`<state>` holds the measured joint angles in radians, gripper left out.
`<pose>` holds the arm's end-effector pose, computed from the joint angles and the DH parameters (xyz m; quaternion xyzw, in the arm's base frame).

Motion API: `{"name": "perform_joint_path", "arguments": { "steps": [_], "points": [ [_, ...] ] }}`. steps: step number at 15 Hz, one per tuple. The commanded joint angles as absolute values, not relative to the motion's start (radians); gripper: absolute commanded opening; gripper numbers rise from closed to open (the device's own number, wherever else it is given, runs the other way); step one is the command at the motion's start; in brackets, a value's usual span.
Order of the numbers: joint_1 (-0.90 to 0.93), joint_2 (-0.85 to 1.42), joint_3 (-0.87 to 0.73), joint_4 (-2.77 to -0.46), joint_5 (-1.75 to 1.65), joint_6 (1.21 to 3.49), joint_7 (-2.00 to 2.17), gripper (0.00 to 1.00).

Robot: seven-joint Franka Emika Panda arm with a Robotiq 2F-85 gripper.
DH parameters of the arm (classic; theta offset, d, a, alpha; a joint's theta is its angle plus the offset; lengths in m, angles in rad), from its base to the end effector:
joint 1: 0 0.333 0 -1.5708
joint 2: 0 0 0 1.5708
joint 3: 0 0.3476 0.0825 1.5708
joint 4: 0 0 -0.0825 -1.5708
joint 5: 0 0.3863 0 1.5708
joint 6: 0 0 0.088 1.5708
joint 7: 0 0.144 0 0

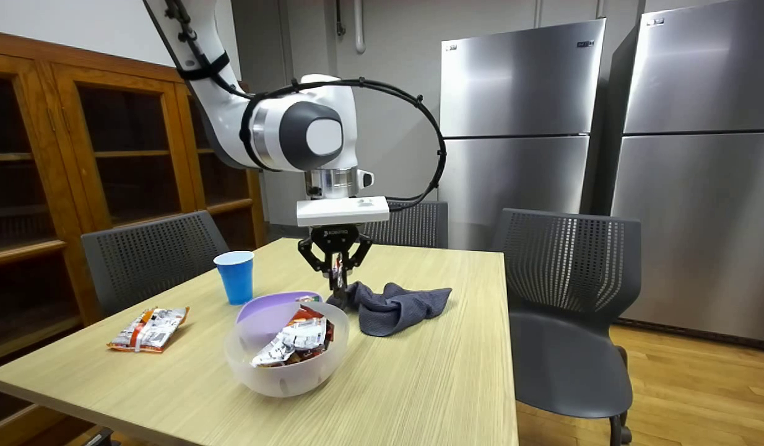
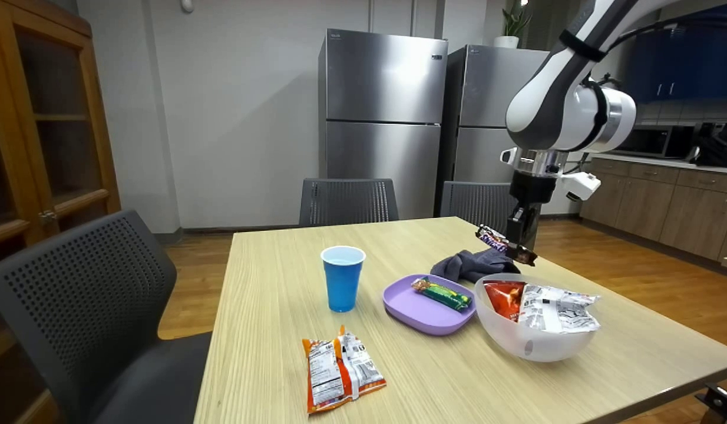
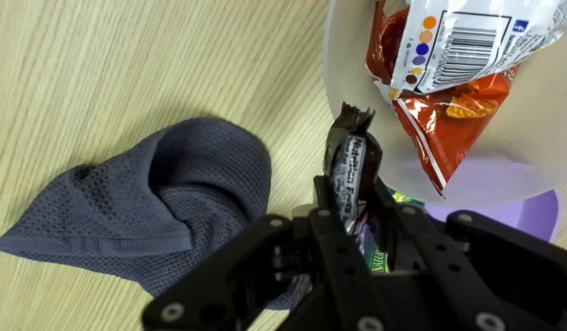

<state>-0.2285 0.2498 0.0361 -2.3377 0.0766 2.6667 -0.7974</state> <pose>0.5283 -0.1035 0.2278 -0.9632 -0.2649 -0.0458 0.0017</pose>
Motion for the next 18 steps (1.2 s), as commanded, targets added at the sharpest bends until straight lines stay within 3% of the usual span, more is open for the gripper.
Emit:
{"name": "perform_joint_path", "arguments": {
  "steps": [1,18],
  "points": [
    [-0.236,0.211,0.057,-2.373,0.112,2.674,-0.894,0.06],
    [-0.227,0.21,0.047,-2.412,0.112,2.709,-1.018,0.06]
  ]
}}
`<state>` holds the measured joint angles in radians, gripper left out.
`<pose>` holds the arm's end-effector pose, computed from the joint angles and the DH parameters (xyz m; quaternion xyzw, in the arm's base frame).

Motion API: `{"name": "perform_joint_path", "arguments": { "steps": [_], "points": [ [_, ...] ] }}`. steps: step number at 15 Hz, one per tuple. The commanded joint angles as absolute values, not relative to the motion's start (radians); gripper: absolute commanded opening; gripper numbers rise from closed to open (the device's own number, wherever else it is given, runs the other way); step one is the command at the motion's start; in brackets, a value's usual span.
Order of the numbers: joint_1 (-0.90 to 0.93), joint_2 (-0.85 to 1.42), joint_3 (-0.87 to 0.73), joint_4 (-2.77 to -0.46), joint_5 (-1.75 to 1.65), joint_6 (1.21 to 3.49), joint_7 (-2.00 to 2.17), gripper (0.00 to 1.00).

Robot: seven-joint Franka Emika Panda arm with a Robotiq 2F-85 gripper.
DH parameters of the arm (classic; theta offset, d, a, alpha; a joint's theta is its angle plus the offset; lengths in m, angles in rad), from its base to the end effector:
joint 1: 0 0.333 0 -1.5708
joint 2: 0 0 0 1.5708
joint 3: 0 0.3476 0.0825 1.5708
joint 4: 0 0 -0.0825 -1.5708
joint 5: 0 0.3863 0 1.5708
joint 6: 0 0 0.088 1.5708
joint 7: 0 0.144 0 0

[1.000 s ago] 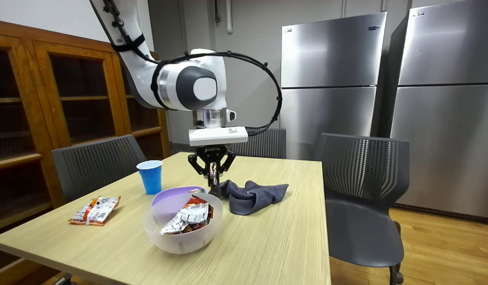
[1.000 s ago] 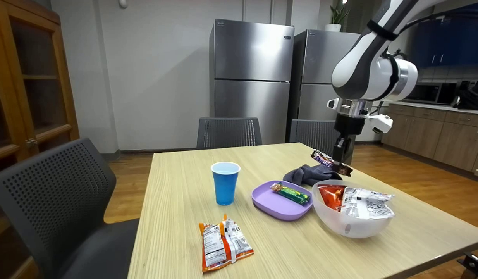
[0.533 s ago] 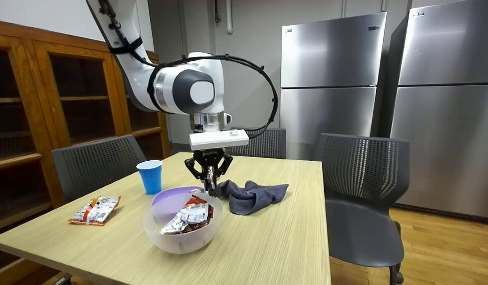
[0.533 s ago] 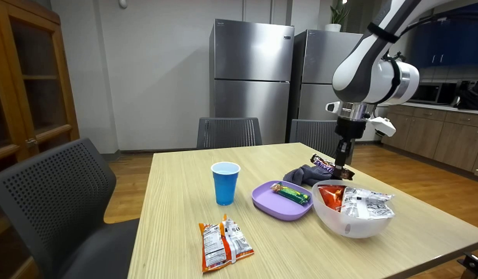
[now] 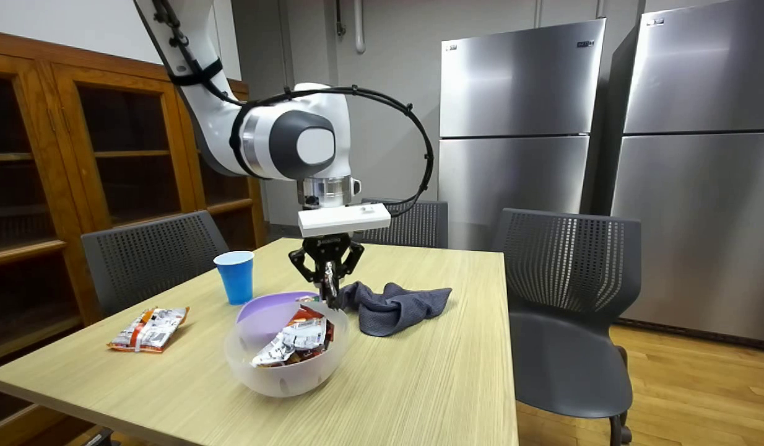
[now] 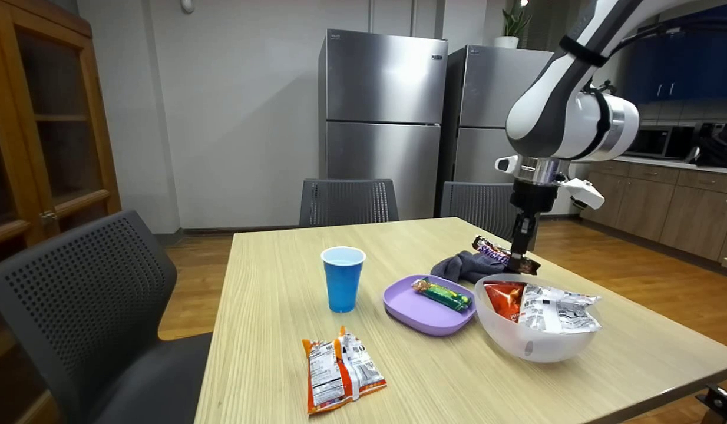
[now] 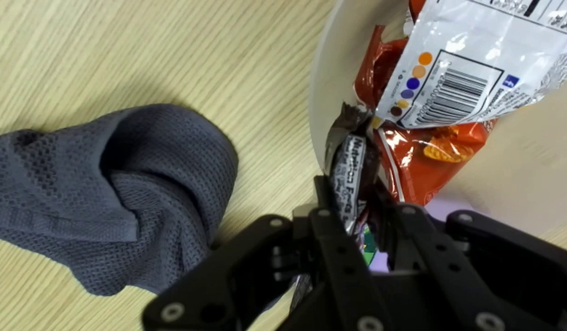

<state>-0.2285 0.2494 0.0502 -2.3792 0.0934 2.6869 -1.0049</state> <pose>0.5150 -0.0936 0.2149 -0.9312 -0.3622 -0.0396 0.0070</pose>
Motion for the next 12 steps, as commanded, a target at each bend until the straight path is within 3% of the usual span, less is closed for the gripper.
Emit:
{"name": "perform_joint_path", "arguments": {
  "steps": [1,12],
  "points": [
    [-0.224,0.211,0.043,-2.41,0.106,2.708,-1.008,0.06],
    [-0.174,0.21,-0.063,-2.416,-0.045,2.711,-0.712,0.06]
  ]
}}
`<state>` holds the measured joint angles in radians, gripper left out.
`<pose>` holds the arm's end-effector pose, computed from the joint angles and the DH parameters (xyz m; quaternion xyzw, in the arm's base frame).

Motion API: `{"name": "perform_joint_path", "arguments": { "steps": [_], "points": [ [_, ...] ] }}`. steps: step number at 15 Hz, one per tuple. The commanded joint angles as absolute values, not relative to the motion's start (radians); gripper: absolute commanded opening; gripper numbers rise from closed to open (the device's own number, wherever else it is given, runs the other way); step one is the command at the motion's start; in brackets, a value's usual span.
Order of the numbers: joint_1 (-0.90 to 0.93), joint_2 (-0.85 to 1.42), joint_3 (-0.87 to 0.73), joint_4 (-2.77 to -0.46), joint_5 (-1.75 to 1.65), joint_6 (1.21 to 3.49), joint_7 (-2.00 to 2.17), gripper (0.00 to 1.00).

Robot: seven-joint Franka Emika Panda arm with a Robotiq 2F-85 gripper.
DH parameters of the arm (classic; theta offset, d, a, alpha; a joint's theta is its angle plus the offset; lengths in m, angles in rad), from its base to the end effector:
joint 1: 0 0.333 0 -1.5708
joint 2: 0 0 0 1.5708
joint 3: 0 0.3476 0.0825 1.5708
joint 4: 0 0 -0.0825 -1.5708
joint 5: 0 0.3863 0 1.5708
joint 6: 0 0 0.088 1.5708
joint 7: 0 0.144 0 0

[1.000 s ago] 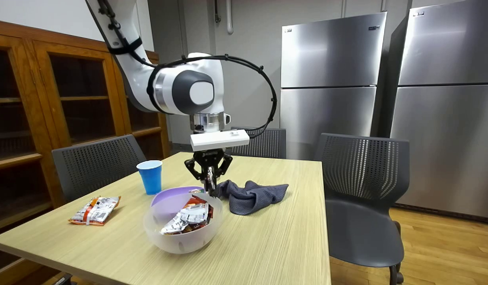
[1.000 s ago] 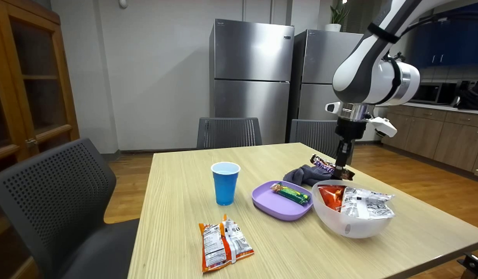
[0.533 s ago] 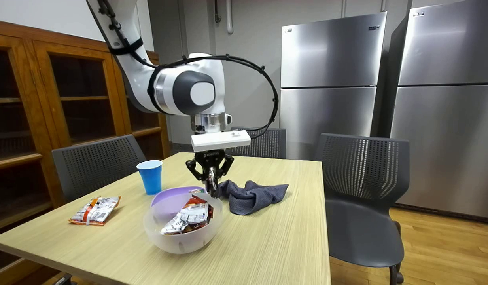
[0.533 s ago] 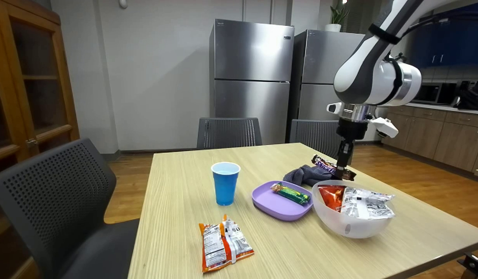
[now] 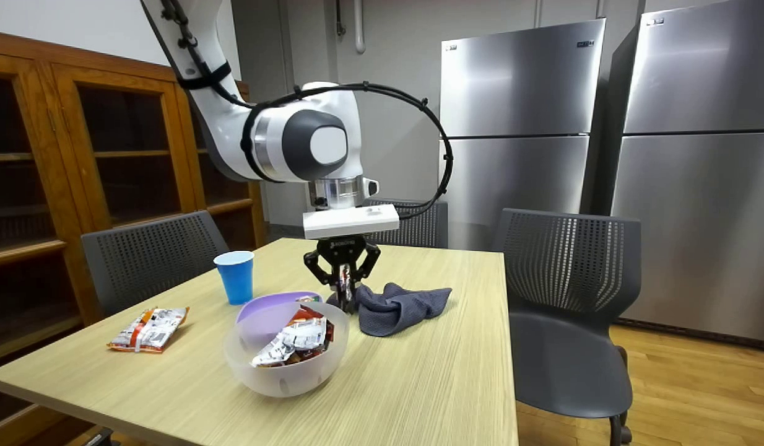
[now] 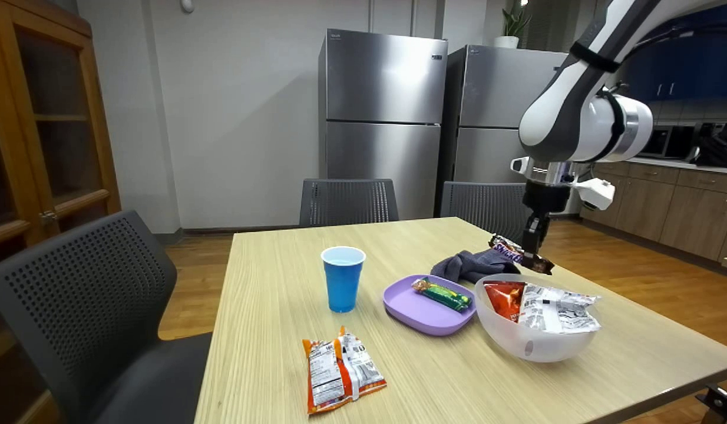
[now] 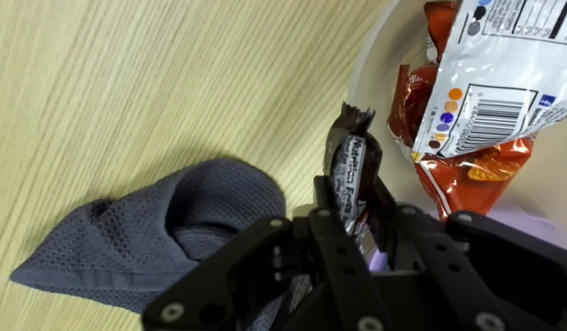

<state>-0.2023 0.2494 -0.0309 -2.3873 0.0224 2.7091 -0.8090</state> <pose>0.5087 -0.1217 0.2141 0.9608 0.2747 0.0321 0.0170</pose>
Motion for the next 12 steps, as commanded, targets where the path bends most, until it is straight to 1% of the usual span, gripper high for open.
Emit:
{"name": "perform_joint_path", "arguments": {
  "steps": [1,5,12],
  "points": [
    [-0.168,0.209,-0.07,-2.417,-0.066,2.714,-0.682,0.06],
    [-0.156,0.21,-0.086,-2.413,-0.135,2.7,-0.581,0.06],
    [-0.155,0.21,-0.077,-2.411,-0.16,2.7,-0.483,0.06]
  ]
}}
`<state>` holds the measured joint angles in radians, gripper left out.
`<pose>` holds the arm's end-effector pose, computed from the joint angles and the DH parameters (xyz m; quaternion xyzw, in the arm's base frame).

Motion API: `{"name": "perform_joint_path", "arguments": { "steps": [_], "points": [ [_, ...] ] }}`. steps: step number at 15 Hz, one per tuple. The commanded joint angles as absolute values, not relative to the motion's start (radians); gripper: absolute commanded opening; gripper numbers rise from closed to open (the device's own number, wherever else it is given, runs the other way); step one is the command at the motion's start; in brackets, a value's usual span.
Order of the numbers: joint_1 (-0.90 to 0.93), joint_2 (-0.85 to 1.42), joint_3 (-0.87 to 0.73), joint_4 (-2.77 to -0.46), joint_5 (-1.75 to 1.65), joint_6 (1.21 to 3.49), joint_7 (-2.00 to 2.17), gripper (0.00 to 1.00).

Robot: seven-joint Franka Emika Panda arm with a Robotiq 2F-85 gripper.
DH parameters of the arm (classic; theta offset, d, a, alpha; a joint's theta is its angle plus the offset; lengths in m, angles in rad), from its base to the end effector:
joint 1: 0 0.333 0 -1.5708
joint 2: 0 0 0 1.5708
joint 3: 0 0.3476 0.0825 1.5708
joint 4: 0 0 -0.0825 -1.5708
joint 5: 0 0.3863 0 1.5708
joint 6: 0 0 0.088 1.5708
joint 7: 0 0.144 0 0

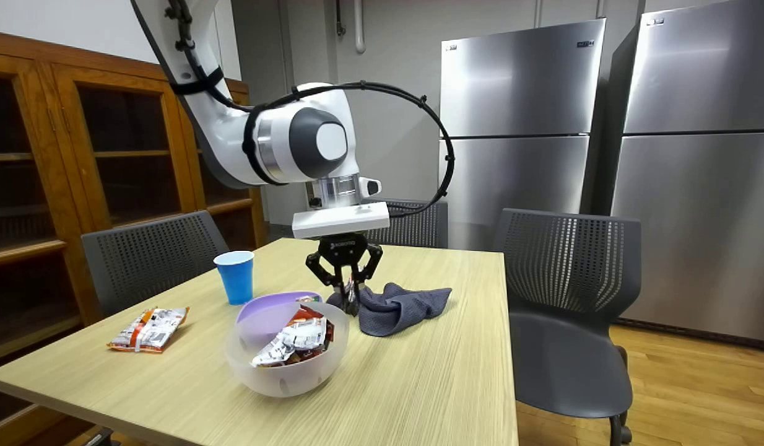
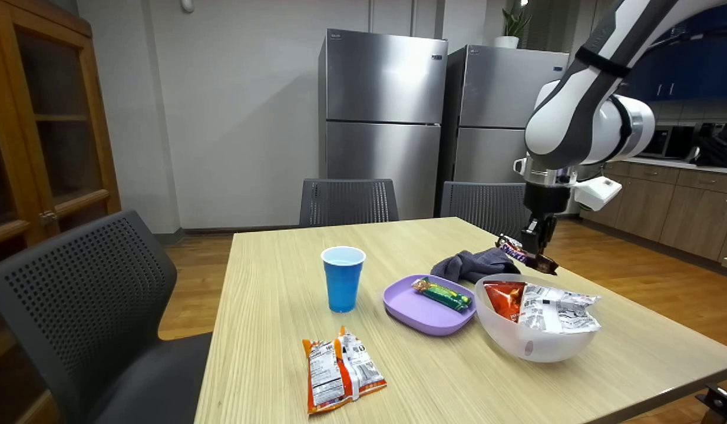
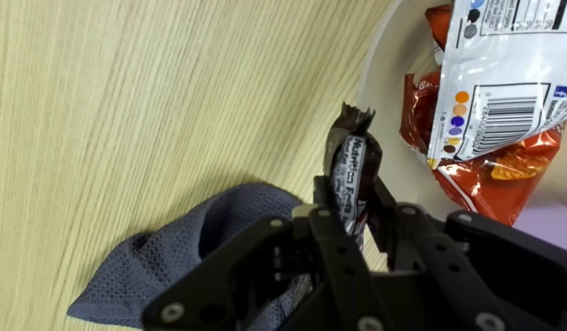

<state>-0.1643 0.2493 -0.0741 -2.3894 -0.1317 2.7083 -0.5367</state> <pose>0.5075 -0.1217 0.2135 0.9768 0.2076 0.0173 0.0490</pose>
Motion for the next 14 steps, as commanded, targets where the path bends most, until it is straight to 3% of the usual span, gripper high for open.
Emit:
{"name": "perform_joint_path", "arguments": {
  "steps": [1,14],
  "points": [
    [-0.156,0.21,-0.074,-2.412,-0.158,2.705,-0.483,0.06],
    [-0.163,0.205,-0.072,-2.422,-0.146,2.671,-0.488,0.06]
  ]
}}
